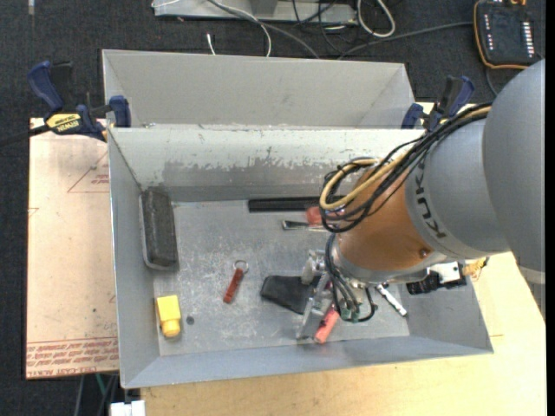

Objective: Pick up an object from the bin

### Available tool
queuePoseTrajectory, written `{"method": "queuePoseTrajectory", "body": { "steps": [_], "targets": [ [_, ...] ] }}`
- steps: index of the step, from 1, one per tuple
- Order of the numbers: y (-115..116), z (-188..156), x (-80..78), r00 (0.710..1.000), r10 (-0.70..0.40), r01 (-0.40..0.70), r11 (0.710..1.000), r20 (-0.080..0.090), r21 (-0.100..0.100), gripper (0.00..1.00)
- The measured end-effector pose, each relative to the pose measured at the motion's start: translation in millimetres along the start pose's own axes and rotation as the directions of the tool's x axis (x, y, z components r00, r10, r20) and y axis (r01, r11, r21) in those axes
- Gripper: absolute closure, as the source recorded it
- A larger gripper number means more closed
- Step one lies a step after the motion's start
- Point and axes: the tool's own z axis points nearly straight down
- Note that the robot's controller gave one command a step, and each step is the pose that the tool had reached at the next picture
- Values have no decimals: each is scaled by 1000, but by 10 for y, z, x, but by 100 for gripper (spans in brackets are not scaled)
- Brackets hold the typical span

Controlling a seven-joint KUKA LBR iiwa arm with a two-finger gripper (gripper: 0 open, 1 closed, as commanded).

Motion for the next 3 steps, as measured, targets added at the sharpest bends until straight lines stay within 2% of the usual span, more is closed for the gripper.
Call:
{"method": "queuePoseTrajectory", "body": {
  "steps": [1, 2, 3],
  "targets": [
    [-157, 7, 85, 1000, 16, -16, 1000, 0, -1, 0],
    [-231, -17, 18, 1000, 30, -30, 1000, 1, -2, 0],
    [-136, 2, 117, 1000, 27, -27, 1000, 6, -3, 0]
  ]
}}
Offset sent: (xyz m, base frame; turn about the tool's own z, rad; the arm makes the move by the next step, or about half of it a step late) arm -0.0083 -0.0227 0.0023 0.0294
